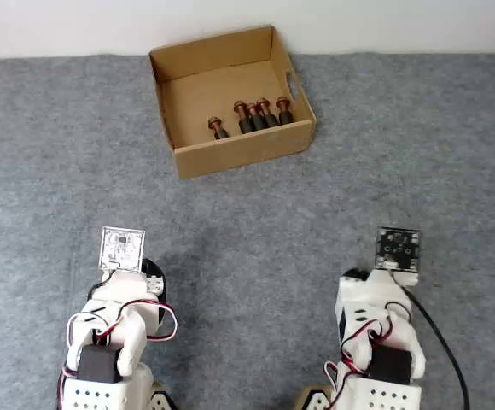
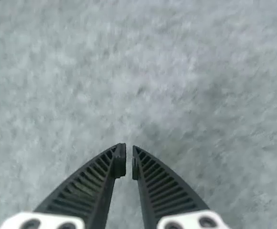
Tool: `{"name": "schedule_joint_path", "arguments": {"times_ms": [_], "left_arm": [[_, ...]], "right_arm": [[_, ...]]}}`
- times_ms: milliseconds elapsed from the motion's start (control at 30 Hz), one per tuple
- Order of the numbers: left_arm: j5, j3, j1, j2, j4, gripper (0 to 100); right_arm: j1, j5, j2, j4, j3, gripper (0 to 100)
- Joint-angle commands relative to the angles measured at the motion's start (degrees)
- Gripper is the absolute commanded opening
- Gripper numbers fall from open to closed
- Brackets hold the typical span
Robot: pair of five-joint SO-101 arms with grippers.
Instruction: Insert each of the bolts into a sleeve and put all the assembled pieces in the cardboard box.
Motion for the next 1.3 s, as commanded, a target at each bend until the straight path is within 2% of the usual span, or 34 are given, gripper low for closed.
{"name": "schedule_joint_path", "arguments": {"times_ms": [0, 267, 433, 533, 1267], "left_arm": [[-0.09, -0.31, -0.44, -0.35, -1.32, 1], [-0.09, -0.31, -0.44, -0.35, -1.32, 1], [-0.09, -0.31, -0.44, -0.35, -1.32, 1], [-0.09, -0.31, -0.44, -0.35, -1.32, 1], [-0.09, -0.31, -0.44, -0.35, -1.32, 1]], "right_arm": [[-2.15, 0.26, -0.66, 0.75, 1.41, 0.9], [-2.24, 0.62, -0.57, 1.54, 1.58, 0.9], [-2.24, 0.35, -0.75, 4.97, 1.58, 0.9], [-2.24, 0.62, -0.75, 10.51, 1.58, 0.9], [-2.51, 0.62, -0.75, 10.59, 1.58, 0.9]]}}
